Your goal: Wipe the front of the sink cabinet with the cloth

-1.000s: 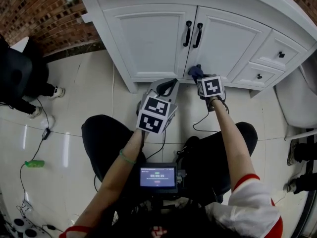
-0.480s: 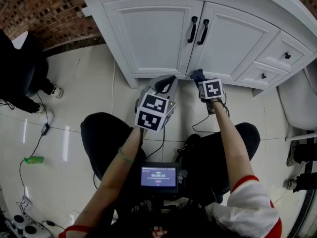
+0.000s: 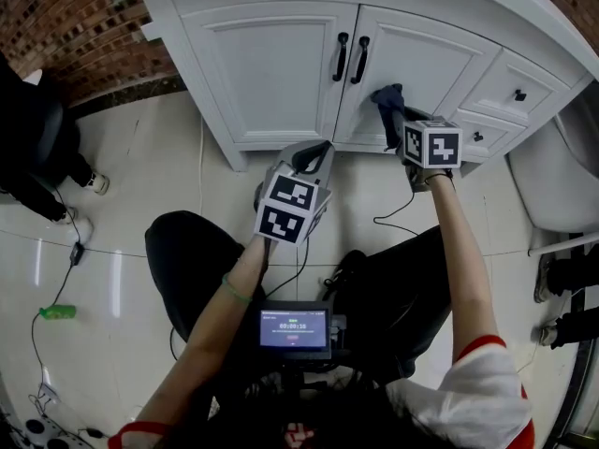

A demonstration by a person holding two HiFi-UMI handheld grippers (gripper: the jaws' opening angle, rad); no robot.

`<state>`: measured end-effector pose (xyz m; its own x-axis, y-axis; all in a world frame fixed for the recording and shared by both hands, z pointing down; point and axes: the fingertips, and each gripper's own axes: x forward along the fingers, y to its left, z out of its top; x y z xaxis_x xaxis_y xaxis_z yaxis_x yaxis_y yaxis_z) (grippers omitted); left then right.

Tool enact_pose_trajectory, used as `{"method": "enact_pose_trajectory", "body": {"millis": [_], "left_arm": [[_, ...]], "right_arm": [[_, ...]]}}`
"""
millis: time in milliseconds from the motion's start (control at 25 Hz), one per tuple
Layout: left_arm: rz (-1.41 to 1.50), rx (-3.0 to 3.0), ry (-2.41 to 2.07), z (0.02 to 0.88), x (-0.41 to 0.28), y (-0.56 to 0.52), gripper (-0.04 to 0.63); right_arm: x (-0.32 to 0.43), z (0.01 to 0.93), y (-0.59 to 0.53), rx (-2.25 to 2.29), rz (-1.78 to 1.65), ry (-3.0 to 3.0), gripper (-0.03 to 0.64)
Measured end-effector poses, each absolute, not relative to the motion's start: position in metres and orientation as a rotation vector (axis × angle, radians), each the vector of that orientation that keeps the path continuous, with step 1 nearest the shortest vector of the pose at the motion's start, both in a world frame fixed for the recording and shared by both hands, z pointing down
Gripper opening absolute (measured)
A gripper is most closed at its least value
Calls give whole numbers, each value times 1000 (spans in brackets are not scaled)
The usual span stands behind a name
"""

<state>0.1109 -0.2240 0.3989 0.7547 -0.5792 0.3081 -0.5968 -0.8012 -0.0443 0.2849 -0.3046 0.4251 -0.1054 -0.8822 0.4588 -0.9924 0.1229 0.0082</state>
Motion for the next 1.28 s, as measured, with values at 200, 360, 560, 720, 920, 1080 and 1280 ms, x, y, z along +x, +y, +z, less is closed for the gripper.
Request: {"method": "enact_pose_trajectory", "body": {"millis": [200, 360, 560, 720, 920, 1080, 1280], "left_arm": [[458, 2919, -956, 385, 119, -214, 20], [444, 2928, -964, 375, 117, -207, 21], [432, 2944, -963, 366, 118, -201, 20], [433, 2941, -968, 366, 115, -200, 21], [426, 2932, -978, 365, 111, -201, 20], [431, 2919, -986, 370, 107, -205, 21], [432, 2912, -969, 376, 111, -207, 21]], "right_arm": [[304, 330, -300, 1880, 200, -2086, 63], [310, 275, -295, 1931, 83, -2103, 63], [311, 235, -291, 1959, -11, -2101, 63], [307, 216, -295, 1973, -61, -2106, 63], [307, 226, -299, 1987, -48, -2080, 63], [306, 258, -297, 1963, 10, -2070, 63], [307, 313, -299, 1923, 117, -2021, 63]]}}
